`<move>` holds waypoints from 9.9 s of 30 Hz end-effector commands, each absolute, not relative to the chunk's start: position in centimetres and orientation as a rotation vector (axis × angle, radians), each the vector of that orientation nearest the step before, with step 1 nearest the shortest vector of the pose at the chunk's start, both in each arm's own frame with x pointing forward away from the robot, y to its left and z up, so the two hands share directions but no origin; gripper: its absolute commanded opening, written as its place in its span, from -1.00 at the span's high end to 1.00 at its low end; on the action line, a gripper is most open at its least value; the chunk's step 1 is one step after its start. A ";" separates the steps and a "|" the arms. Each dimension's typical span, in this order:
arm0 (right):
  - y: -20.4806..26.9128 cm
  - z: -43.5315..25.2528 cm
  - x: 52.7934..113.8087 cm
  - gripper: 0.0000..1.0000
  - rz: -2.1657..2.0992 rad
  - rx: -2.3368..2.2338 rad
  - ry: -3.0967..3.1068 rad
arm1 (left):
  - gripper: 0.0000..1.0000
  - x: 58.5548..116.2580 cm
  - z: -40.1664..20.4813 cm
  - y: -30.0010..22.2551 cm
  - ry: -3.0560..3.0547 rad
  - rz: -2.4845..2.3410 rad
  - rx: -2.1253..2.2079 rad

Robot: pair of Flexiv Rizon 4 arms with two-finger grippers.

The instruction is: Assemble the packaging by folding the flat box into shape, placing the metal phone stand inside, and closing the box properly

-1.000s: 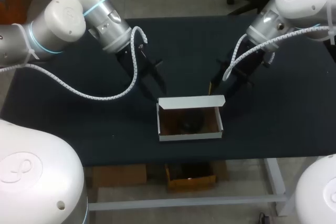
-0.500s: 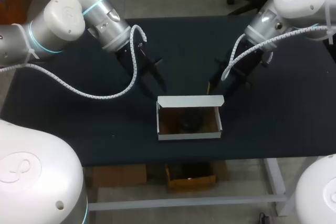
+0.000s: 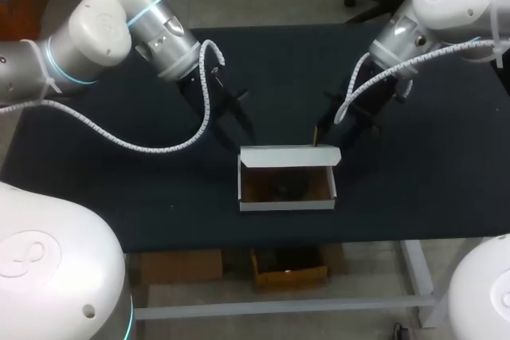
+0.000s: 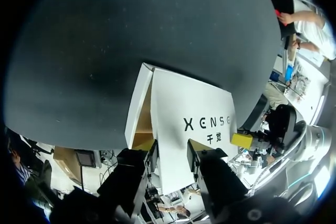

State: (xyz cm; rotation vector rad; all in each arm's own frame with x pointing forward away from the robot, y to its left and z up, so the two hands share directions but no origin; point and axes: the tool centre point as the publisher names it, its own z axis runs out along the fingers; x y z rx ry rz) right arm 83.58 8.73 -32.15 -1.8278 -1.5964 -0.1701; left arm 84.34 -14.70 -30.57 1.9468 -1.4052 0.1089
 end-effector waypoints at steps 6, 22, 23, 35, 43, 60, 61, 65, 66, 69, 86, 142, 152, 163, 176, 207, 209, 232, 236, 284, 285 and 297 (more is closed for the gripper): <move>9.1 -32.8 83.4 0.12 -0.166 -1.811 -1.590 | 0.25 83.9 -31.4 -15.7 -1.411 0.112 1.947; 8.5 -33.3 82.9 0.07 -0.168 -1.811 -1.591 | 0.27 83.1 -32.6 -14.9 -1.403 0.111 1.964; 8.5 -33.4 82.9 0.07 -0.168 -1.810 -1.590 | 0.27 83.0 -32.6 -14.9 -1.403 0.113 1.963; 8.3 -33.6 82.8 0.06 -0.173 -1.809 -1.589 | 0.27 82.7 -32.9 -14.8 -1.414 0.121 1.962; 8.3 -33.7 82.8 0.07 -0.173 -1.807 -1.591 | 0.25 82.6 -33.0 -14.7 -1.428 0.126 1.961; 8.1 -33.7 82.5 0.05 -0.179 -1.809 -1.593 | 0.25 82.5 -32.7 -14.3 -1.451 0.150 1.960; 8.0 -33.7 82.5 0.05 -0.180 -1.809 -1.594 | 0.25 82.4 -32.7 -14.3 -1.453 0.152 1.960; 8.0 -33.8 82.3 0.04 -0.180 -1.806 -1.598 | 0.24 82.4 -32.6 -14.1 -1.456 0.159 1.960; 8.1 -33.9 82.3 0.03 -0.180 -1.805 -1.599 | 0.24 82.4 -32.6 -14.1 -1.456 0.161 1.960; 8.1 -34.2 82.3 0.00 -0.179 -1.801 -1.601 | 0.23 82.4 -32.6 -14.0 -1.459 0.166 1.959; 8.2 -34.8 82.4 -0.17 -0.179 -1.786 -1.601 | 0.22 82.7 -32.2 -13.6 -1.535 0.223 1.966; 8.1 -35.1 82.1 -0.11 -0.190 -1.787 -1.615 | -1.00 81.6 -25.0 -16.0 -2.587 0.552 0.996; 7.9 -35.1 82.1 -0.09 -0.189 -1.797 -1.614 | -1.00 81.5 -25.4 -15.7 -2.707 0.581 0.876; 7.8 -35.5 82.3 -0.07 -0.185 -1.797 -1.602 | -1.00 80.5 -26.5 -15.9 -2.969 0.531 0.654; 8.0 -35.8 82.5 -0.05 -0.183 -1.790 -1.603 | -1.00 80.6 -28.4 -16.1 -3.159 0.347 0.511; 8.3 -36.0 82.8 0.00 -0.177 -1.794 -1.598 | -1.00 79.8 -30.4 -16.4 -3.284 0.271 0.401; 8.3 -36.0 82.8 0.00 -0.176 -1.794 -1.599 | -1.00 79.6 -30.6 -16.5 -3.294 0.266 0.401; 8.5 -36.1 82.9 0.00 -0.173 -1.794 -1.597 | -0.28 79.8 -32.1 -16.7 -3.296 0.162 0.392; 8.5 -36.1 82.9 0.00 -0.173 -1.794 -1.597 | -0.32 79.6 -32.3 -16.8 -3.299 0.151 0.379; 8.7 -36.4 83.4 0.02 -0.166 -1.780 -1.600 | -0.33 80.9 -34.7 -16.5 -3.491 0.099 0.392; 8.7 -36.4 83.4 0.02 -0.166 -1.780 -1.600 | -0.26 80.9 -34.6 -16.5 -3.493 0.102 0.394; 8.7 -36.3 83.4 0.02 -0.168 -1.780 -1.601 | -0.07 81.0 -35.0 -16.6 -3.551 0.081 0.429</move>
